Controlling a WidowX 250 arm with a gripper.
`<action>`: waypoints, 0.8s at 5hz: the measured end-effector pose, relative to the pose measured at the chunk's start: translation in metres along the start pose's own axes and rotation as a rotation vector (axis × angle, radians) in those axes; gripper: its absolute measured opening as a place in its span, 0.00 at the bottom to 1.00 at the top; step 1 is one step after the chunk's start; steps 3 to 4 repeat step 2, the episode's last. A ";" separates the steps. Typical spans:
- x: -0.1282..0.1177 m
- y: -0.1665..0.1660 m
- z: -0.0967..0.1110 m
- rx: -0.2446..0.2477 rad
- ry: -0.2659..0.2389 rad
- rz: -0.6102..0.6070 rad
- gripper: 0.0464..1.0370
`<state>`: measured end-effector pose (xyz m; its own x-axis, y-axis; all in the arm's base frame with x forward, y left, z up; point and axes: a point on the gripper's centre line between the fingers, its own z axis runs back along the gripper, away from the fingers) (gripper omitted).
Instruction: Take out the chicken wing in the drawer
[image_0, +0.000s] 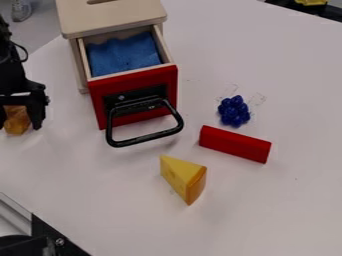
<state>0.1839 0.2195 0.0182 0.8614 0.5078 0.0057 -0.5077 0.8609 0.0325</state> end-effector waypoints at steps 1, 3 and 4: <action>0.001 -0.008 0.025 -0.045 -0.027 -0.033 0.96; 0.005 -0.012 0.070 -0.090 -0.110 -0.039 0.96; 0.005 -0.012 0.070 -0.090 -0.110 -0.039 0.96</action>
